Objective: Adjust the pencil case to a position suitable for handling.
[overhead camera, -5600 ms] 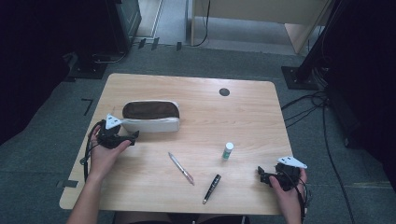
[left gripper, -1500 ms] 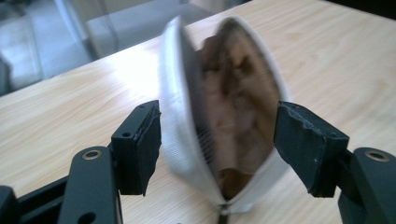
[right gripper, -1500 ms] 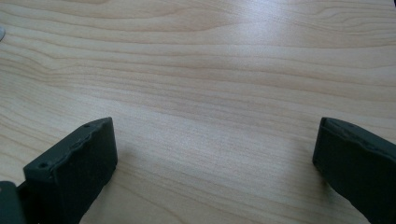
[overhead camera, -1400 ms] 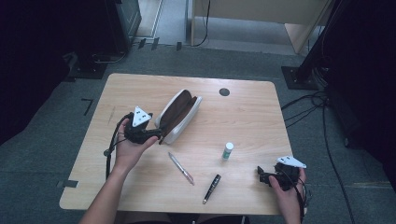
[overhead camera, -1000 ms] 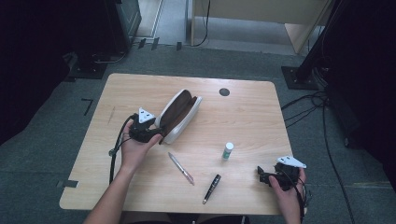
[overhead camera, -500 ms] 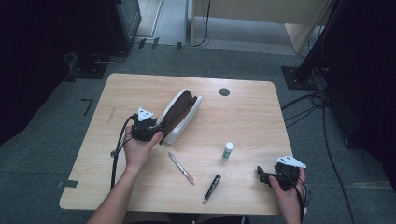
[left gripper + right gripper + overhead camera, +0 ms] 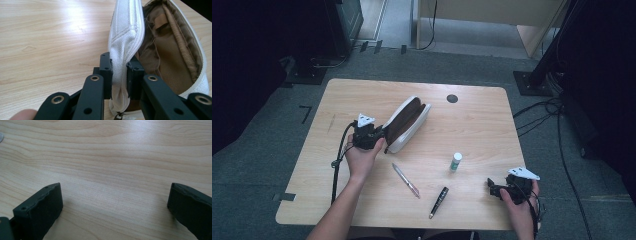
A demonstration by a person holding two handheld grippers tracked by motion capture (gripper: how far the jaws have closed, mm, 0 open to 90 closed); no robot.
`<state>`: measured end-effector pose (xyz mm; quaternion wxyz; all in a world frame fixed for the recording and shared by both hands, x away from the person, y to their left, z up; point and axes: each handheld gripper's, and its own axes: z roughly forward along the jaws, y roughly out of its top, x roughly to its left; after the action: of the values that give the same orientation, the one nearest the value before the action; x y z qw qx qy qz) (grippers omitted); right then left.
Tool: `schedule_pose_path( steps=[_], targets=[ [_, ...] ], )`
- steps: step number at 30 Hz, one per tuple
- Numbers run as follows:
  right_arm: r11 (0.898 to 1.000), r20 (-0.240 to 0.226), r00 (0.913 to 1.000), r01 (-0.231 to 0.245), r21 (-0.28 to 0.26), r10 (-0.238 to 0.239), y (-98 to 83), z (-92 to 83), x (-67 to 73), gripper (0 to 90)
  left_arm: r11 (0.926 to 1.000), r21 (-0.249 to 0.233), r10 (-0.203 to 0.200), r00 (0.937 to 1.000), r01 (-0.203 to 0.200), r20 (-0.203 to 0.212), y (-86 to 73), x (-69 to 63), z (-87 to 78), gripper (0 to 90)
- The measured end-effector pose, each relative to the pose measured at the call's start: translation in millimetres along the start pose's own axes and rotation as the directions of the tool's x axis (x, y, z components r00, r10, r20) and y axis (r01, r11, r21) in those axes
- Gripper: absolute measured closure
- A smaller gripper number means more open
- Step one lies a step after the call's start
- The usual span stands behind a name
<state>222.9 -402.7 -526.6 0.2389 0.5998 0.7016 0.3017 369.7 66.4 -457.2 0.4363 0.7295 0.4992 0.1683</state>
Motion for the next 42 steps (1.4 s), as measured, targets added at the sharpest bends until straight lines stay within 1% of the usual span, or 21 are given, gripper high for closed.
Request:
schedule_pose_path(
  steps=[4,12,15,18,20,23,24,25,26,28,30,32,34,36,37,38,40,42],
  targets=[
    [1.000,0.000,1.0000,0.000,0.000,0.000,0.0,0.0,0.0,0.0,1.0000,0.007,0.006,0.9999,-0.006,0.016,-0.8,0.9,0.9,80.1],
    [1.000,0.000,1.0000,0.000,0.000,0.000,0.0,0.0,0.0,0.0,0.9999,0.000,0.016,0.9991,-0.016,0.040,-1.8,-3.9,0.2,80.2],
    [1.000,0.000,1.0000,0.000,0.000,0.000,0.0,0.0,0.0,0.0,1.0000,0.001,-0.002,0.9987,0.002,0.051,-2.1,-5.9,1.7,79.9],
    [1.000,0.000,1.0000,0.000,0.000,0.000,0.0,0.0,0.0,0.0,0.9995,0.005,-0.033,0.9972,0.032,0.068,-1.8,-8.4,4.0,78.7],
    [1.000,0.000,1.0000,0.000,0.000,0.000,0.0,0.0,0.0,0.0,0.9992,0.007,-0.039,0.9961,0.039,0.079,-2.1,-10.3,5.7,75.8],
    [1.000,0.000,1.0000,0.000,0.000,0.000,0.0,0.0,0.0,0.0,0.9997,0.006,-0.025,0.9959,0.024,0.087,-3.0,-11.4,6.1,67.5],
    [1.000,0.000,1.0000,0.000,0.000,0.000,0.0,0.0,0.0,0.0,0.9999,0.002,-0.016,0.9951,0.016,0.098,-3.1,-11.4,5.4,63.3],
    [1.000,0.000,1.0000,0.000,0.000,0.000,0.0,0.0,0.0,0.0,1.0000,-0.003,0.002,0.9954,-0.002,0.096,-3.2,-11.4,4.3,61.6],
    [1.000,0.000,1.0000,0.000,0.000,0.000,0.0,0.0,0.0,0.0,0.9999,-0.004,0.011,0.9961,-0.011,0.087,-3.4,-11.8,3.4,61.4],
    [1.000,0.000,1.0000,0.000,0.000,0.000,0.0,0.0,0.0,0.0,0.9999,0.009,0.010,0.9958,-0.011,0.091,-3.7,-10.0,3.2,63.0],
    [1.000,0.000,1.0000,0.000,0.000,0.000,0.0,0.0,0.0,0.0,0.9990,0.042,0.010,0.9963,-0.014,0.085,-5.0,-9.5,6.6,62.6],
    [1.000,0.000,1.0000,0.000,0.000,0.000,0.0,0.0,0.0,0.0,0.9978,0.062,0.018,0.9960,-0.023,0.087,-6.8,-11.3,10.1,61.9],
    [1.000,0.000,1.0000,0.000,0.000,0.000,0.0,0.0,0.0,0.0,0.9975,0.057,0.036,0.9965,-0.041,0.075,-7.0,-14.0,10.2,67.8],
    [1.000,0.000,1.0000,0.000,0.000,0.000,0.0,0.0,0.0,0.0,0.9983,0.049,0.029,0.9976,-0.032,0.064,-5.8,-15.1,10.7,73.8],
    [1.000,0.000,1.0000,0.000,0.000,0.000,0.0,0.0,0.0,0.0,0.9982,0.049,0.031,0.9981,-0.034,0.054,-5.1,-14.7,11.0,75.8],
    [1.000,0.000,1.0000,0.000,0.000,0.000,0.0,0.0,0.0,0.0,0.9982,0.050,0.030,0.9983,-0.033,0.049,-4.4,-14.1,11.3,77.1],
    [1.000,0.000,1.0000,0.000,0.000,0.000,0.0,0.0,0.0,0.0,0.9987,0.047,0.016,0.9986,-0.018,0.051,-3.8,-12.6,11.9,78.5],
    [1.000,0.000,1.0000,0.000,0.000,0.000,0.0,0.0,0.0,0.0,0.9988,0.045,0.014,0.9985,-0.016,0.053,-2.9,-11.4,12.2,79.4]
  ],
)
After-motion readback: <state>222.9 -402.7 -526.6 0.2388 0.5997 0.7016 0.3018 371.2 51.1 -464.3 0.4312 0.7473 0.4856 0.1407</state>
